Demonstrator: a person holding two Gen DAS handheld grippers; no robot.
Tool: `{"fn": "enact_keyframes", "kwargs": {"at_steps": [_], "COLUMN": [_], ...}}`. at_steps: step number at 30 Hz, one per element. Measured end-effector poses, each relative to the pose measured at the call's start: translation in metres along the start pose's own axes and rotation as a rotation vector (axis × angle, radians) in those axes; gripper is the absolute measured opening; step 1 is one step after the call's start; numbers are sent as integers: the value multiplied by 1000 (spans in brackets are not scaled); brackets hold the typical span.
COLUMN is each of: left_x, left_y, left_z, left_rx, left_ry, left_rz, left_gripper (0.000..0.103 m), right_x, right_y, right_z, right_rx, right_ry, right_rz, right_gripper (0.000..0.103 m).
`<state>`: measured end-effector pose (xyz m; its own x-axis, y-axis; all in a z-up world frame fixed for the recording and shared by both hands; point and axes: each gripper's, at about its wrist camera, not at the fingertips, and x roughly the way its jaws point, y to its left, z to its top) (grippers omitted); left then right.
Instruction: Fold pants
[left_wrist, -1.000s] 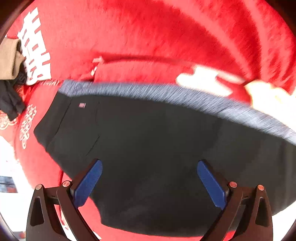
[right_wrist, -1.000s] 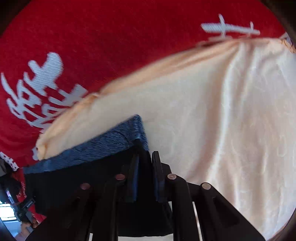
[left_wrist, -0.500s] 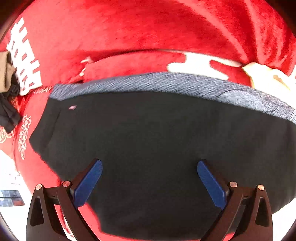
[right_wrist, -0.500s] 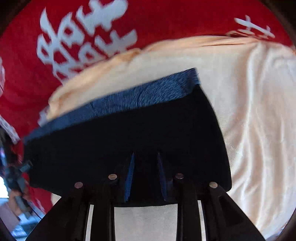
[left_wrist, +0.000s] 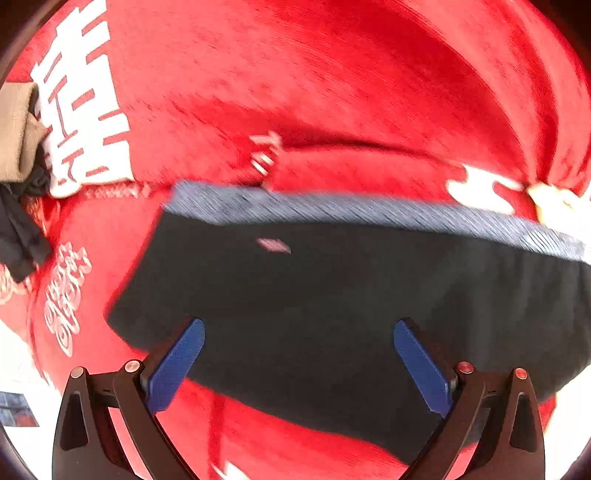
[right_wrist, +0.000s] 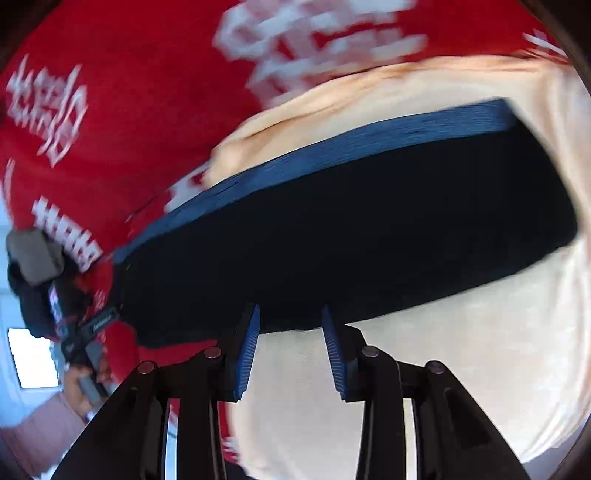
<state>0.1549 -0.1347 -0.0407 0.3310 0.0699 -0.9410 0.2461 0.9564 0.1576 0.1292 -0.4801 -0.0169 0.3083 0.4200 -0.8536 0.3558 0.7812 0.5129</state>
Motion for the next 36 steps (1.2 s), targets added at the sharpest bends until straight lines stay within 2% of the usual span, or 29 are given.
{"fn": "enact_keyframes", "kwargs": {"at_steps": [4,6,8,10,13,17,22,26,27,29,30,31,33,35,36], "left_x": [25,55,81,90,89,89,87,83,83,76,75,74,78,78,76], "left_y": [51,79,104,126,132,129,132,133,133,130,133,137,148,147,146], "left_z": [15,9,-5,-19,-26,-35,-46,-44,-44,-47,-46,-46,-49,-49,-47], "left_rx": [25,6,-46,-119,-118,-119,-125,-119,-119,-130,-143,-160,-180,-163,-153], "left_ry": [-67,-10,68,72,30,-25,-85,-111,-109,-95,-86,-79,-74,-75,-62], "left_rz": [45,71,66,0,-15,-15,-37,-39,-43,-52,-57,-61,-66,-59,-51], "left_gripper": [103,103,103,103,103,103,103,103,103,103,103,103,103,103,103], "right_x": [45,65,90,123,176,251,323,364,370,379,379,376,366,366,370], "right_y": [91,139,187,244,311,383,435,451,449,441,440,441,452,462,462], "right_z": [8,12,23,30,51,66,71,75,77,84,87,88,83,80,82], "right_rx": [-152,-248,-349,-446,-570,-728,-854,-932,-941,-868,-826,-802,-852,-901,-887], "right_ry": [50,76,97,129,185,249,284,322,334,392,411,424,423,396,390], "right_rz": [54,90,113,120,149,105,31,-41,-59,-44,-29,-15,21,1,-4], "right_gripper": [39,39,39,39,40,44,44,44,44,43,13,5,5,5,5]}}
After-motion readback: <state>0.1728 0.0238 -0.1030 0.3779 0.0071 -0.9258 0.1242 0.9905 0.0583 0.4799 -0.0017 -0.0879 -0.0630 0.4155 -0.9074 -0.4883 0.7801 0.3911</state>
